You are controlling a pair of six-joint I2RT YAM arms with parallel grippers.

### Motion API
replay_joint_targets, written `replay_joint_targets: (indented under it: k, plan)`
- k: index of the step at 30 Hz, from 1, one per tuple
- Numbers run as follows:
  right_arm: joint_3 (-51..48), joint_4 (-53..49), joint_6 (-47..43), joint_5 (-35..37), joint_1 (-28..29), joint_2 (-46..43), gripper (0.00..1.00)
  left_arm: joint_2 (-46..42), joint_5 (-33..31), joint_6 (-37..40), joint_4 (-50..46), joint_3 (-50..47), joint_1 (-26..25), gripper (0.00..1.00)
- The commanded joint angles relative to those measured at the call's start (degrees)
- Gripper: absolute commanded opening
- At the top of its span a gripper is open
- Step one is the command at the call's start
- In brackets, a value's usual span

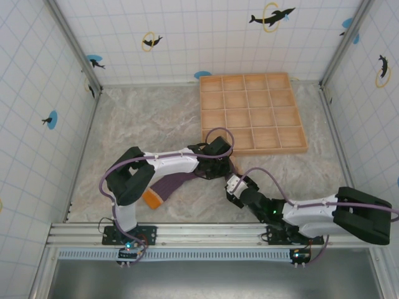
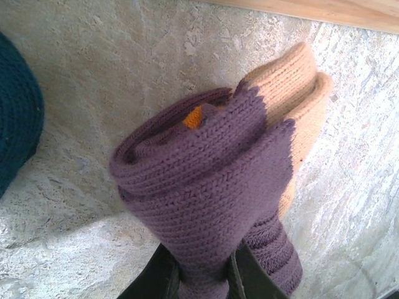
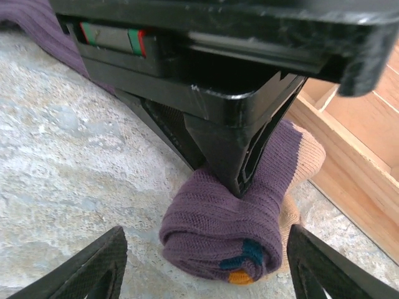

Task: Roll the socks

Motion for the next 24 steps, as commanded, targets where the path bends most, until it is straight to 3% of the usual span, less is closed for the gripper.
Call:
replay_joint_targets:
  k: [1, 10, 20, 24]
  plan:
    - [0.6, 5.86, -1.24, 1.59, -0.01, 2.93, 0.68, 0.5, 0.97, 1.08, -6.0, 0.0, 0.19, 0.05]
    - [0.4, 11.38, 1.29, -0.51, -1.88, 9.21, 0.61, 0.76, 2.2, 0.95, -5.8, 0.04, 0.19, 0.04]
    - [1.02, 10.17, 4.28, -2.15, -4.32, 13.97, 0.43, 0.87, 3.77, 0.48, -4.64, -0.13, 0.18, 0.04]
    - [0.86, 8.6, 6.97, -3.46, -5.12, 13.63, 0.29, 0.85, 3.95, 0.5, -4.27, -0.08, 0.18, 0.05]
